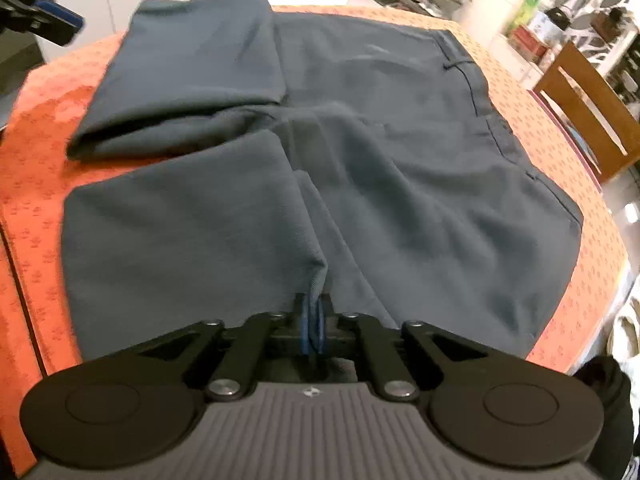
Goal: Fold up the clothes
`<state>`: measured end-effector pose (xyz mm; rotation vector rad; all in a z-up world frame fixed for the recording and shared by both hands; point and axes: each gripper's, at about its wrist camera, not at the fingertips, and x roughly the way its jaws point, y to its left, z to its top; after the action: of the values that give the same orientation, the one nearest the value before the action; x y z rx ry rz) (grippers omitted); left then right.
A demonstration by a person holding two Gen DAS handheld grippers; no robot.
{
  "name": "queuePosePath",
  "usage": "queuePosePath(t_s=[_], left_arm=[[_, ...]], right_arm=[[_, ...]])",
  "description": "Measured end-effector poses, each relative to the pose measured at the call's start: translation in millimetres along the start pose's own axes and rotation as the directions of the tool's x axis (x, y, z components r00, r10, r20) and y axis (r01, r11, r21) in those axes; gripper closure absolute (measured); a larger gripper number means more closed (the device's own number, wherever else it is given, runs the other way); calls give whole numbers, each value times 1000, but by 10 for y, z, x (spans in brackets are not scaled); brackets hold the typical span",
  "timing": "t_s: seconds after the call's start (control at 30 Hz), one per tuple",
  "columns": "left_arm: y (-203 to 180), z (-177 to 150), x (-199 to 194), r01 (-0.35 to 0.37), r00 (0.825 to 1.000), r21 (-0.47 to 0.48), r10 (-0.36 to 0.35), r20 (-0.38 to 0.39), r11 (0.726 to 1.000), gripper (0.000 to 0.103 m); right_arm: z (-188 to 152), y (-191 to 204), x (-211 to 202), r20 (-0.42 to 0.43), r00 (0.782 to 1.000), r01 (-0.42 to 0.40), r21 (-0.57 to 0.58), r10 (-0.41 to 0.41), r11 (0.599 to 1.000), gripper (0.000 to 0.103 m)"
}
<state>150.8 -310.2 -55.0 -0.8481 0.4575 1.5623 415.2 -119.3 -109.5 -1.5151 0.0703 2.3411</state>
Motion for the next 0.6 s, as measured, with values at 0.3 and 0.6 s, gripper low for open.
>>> queuePosePath(t_s=[0.3, 0.6], left_arm=[[417, 32, -203, 30, 999, 37, -31, 28, 999, 67], [1418, 173, -430, 87, 994, 216, -99, 44, 973, 65]], right_arm=[[159, 378, -477, 90, 968, 204, 272, -235, 940, 61], [741, 1286, -657, 93, 936, 220, 599, -340, 770, 56]])
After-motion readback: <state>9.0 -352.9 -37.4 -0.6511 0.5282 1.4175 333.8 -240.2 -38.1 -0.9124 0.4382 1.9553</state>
